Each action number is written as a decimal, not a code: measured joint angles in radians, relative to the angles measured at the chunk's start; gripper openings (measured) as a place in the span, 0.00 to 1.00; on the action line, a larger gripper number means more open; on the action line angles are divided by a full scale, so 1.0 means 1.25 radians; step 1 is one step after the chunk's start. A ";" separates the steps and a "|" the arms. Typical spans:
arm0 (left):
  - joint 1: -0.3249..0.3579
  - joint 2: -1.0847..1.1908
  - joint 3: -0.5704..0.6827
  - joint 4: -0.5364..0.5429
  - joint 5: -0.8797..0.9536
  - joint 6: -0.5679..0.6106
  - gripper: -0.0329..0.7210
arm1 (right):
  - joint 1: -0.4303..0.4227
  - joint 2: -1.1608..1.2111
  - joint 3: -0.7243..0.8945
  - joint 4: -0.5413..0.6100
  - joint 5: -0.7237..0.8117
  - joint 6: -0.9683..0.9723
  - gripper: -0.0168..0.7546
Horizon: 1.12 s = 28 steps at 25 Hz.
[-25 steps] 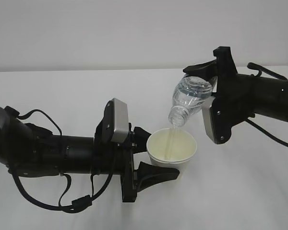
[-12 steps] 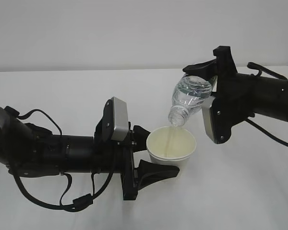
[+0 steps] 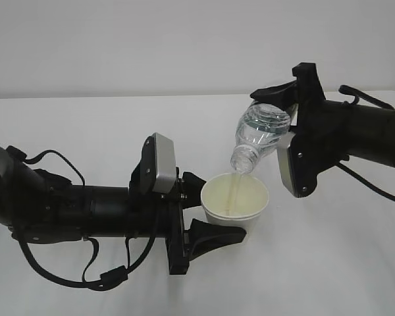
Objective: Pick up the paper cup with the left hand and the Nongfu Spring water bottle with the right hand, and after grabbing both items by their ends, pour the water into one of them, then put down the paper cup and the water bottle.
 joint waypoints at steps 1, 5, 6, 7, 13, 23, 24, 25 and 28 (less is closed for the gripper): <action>0.000 0.000 0.000 -0.001 0.000 0.000 0.67 | 0.000 0.000 0.000 0.000 0.000 -0.002 0.61; 0.000 0.000 0.000 -0.005 0.000 -0.001 0.67 | 0.000 0.000 0.000 0.000 0.000 -0.002 0.61; 0.000 0.000 0.000 -0.005 0.000 -0.001 0.67 | 0.000 0.000 0.000 0.000 0.000 -0.002 0.61; 0.000 0.000 0.000 -0.005 0.000 -0.001 0.67 | 0.000 0.000 0.000 0.000 0.000 -0.002 0.61; 0.000 0.000 0.000 -0.005 0.000 -0.001 0.67 | 0.000 0.000 0.000 0.000 -0.002 -0.002 0.61; 0.000 0.000 0.000 -0.006 0.000 -0.001 0.67 | 0.000 0.000 0.000 0.000 -0.002 -0.002 0.61; 0.000 0.000 0.000 -0.006 0.000 -0.001 0.67 | 0.000 0.000 0.000 0.000 -0.002 -0.002 0.61; 0.000 0.000 0.000 -0.006 0.000 -0.001 0.67 | 0.000 0.000 0.000 0.000 -0.002 -0.002 0.61; 0.000 0.000 0.000 -0.008 0.000 -0.003 0.67 | 0.000 0.000 0.000 0.000 -0.002 -0.002 0.61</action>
